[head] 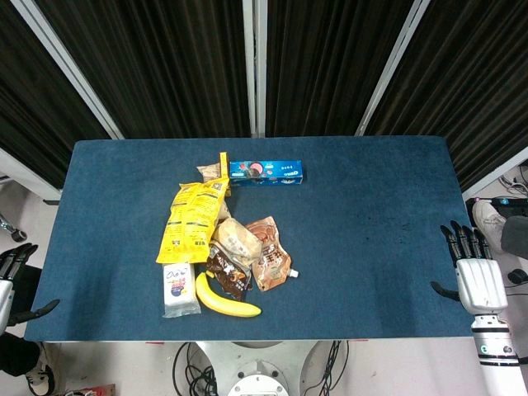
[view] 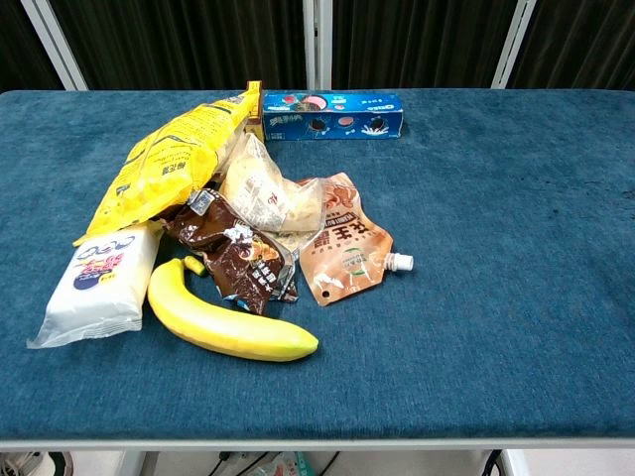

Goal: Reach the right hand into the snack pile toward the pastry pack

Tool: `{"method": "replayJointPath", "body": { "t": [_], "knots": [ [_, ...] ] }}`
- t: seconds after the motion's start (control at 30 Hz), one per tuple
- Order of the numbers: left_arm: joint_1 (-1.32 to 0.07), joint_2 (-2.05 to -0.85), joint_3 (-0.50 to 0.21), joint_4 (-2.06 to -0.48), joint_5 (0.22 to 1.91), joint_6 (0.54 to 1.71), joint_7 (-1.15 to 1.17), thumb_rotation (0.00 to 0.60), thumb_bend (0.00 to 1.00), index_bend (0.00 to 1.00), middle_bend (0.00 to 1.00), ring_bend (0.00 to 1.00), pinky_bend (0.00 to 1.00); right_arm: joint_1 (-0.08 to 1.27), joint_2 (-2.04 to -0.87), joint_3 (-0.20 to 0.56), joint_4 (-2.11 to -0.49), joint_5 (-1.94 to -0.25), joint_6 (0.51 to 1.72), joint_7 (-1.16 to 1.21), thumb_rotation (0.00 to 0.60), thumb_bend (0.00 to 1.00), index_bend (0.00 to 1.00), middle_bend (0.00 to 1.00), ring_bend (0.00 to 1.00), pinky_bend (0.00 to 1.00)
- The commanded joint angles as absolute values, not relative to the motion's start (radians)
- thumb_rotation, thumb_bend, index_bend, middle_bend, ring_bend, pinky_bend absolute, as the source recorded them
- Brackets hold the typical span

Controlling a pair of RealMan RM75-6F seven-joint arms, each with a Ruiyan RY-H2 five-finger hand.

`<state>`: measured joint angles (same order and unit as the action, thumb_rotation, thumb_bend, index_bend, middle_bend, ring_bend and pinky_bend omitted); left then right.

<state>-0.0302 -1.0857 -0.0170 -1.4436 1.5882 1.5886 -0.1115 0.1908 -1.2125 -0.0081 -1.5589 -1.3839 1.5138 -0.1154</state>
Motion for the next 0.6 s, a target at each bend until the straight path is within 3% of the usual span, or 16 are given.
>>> {"method": "replayJointPath", "body": {
  "t": [0.03,0.37,0.6],
  "knots": [
    [-0.030,-1.085,-0.017,-1.444,1.588,1.588,-0.110,0.455,0.00,0.12,0.11,0.12,0.24,0.185,-1.214,-0.003,-1.555,-1.390,1.509,-0.111,0.600,0.00,0.00,0.00,0.00,0.00],
    [-0.032,-1.088,-0.011,-1.446,1.592,1.585,-0.106,0.451,0.00,0.12,0.11,0.12,0.24,0.200,-1.212,0.026,-1.583,-1.412,1.464,-0.120,0.600,0.00,0.00,0.00,0.00,0.00],
    [-0.031,-1.084,-0.012,-1.448,1.588,1.586,-0.108,0.452,0.00,0.12,0.11,0.12,0.24,0.291,-1.186,0.076,-1.730,-1.425,1.349,-0.176,0.600,0.00,0.00,0.00,0.00,0.00]
  ]
}}
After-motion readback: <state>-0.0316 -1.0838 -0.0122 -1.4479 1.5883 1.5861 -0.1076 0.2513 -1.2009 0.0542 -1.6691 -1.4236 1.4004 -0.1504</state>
